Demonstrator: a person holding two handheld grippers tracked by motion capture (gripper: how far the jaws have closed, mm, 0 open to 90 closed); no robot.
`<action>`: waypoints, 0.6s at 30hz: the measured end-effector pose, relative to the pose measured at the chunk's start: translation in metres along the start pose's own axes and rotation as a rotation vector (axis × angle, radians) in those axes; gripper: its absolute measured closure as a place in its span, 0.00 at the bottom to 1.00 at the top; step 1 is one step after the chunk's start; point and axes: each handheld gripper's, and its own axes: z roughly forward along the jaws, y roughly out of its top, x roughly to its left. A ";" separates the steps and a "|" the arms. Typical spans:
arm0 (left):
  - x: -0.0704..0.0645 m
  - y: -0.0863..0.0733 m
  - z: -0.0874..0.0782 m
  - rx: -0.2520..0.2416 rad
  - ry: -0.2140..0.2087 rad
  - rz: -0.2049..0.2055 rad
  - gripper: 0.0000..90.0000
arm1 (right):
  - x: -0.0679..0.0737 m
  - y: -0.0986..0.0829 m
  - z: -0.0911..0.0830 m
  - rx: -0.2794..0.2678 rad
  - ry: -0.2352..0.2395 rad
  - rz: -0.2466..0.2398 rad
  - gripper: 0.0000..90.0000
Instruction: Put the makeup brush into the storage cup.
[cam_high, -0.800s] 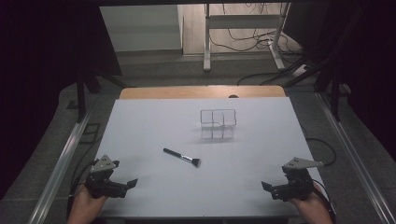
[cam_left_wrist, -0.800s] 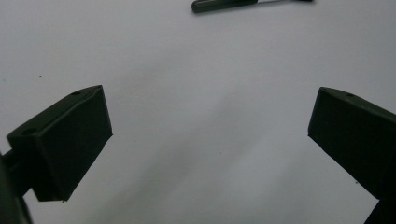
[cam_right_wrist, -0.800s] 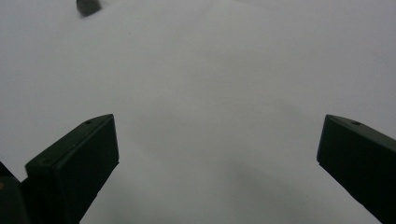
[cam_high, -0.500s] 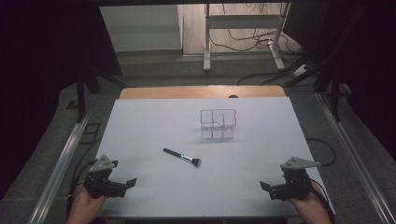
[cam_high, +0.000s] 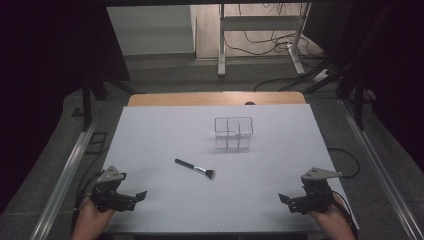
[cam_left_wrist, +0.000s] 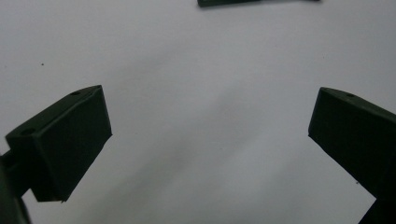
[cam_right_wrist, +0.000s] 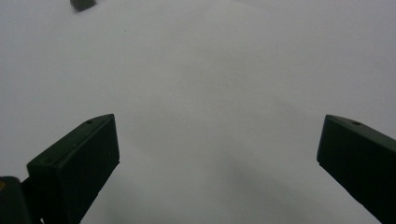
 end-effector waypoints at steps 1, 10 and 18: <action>0.000 0.000 0.000 0.003 0.003 0.002 0.00 | 0.000 0.000 0.000 0.000 0.000 -0.003 0.00; -0.004 0.007 0.001 0.010 0.010 0.008 0.00 | 0.001 0.000 0.002 0.004 -0.004 0.005 0.00; -0.006 0.014 0.004 0.006 0.004 0.015 0.00 | 0.001 0.000 0.003 0.003 -0.002 0.019 0.00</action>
